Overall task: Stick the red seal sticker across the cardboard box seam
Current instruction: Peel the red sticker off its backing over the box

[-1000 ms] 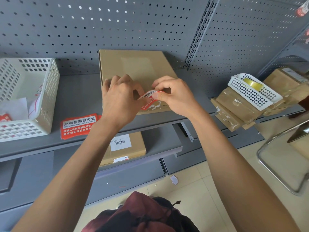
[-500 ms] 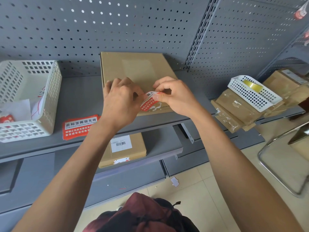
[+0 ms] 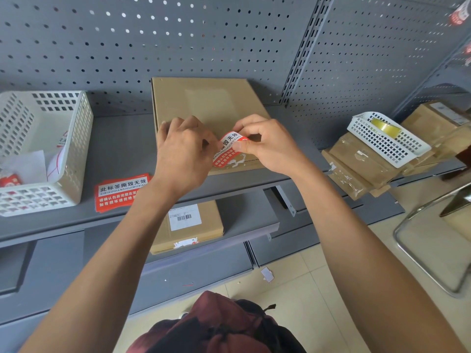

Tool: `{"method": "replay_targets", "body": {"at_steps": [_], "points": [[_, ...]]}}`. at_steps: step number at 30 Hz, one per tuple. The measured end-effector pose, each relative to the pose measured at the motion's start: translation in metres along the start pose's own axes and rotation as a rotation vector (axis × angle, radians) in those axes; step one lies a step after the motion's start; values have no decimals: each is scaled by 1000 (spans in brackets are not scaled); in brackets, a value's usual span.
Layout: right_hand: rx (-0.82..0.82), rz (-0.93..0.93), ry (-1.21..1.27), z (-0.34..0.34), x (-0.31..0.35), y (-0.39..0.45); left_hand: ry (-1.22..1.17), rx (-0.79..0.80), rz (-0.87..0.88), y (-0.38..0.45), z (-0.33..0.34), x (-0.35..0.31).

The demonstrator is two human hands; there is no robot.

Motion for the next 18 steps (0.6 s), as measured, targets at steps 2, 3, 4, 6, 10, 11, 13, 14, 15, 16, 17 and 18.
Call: {"method": "replay_targets", "body": {"at_steps": [2,3,4,6,10,11,13,14,15,16,17,18], "points": [[3,0,1,0,-1,0,-1,2,-6,1,0,0],[6,-2,-1,1,-1,0,0,5,-7,1,1,0],[9,-2,-1,1,-1,1,2,7,-7,1,1,0],[11,-3,-4,1,-2,1,6,8,-7,1,1,0],[20,-2,-1,2,-1,1,6,15,-10,2,1,1],[20,-2,-1,2,-1,1,8,18,-9,2,1,1],[17,-2,1,1,-1,1,11,21,-6,2,1,1],[15,-1,4,1,-1,1,12,21,-6,2,1,1],[12,-2,7,1,0,1,13,20,-5,2,1,1],[11,-5,10,1,0,1,14,19,-4,2,1,1],[12,-6,10,1,0,1,14,19,-4,2,1,1],[14,-7,8,1,-1,1,13,20,-5,2,2,1]]}}
Point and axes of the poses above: each hand's wrist, its own y-axis towards the middle knuckle, its own z-axis out of the palm, x = y × z, the point moved 10 cm from there along y, towards the middle knuckle, and after that the axes turned 7 degrees about -z, right-handed, at the moved point
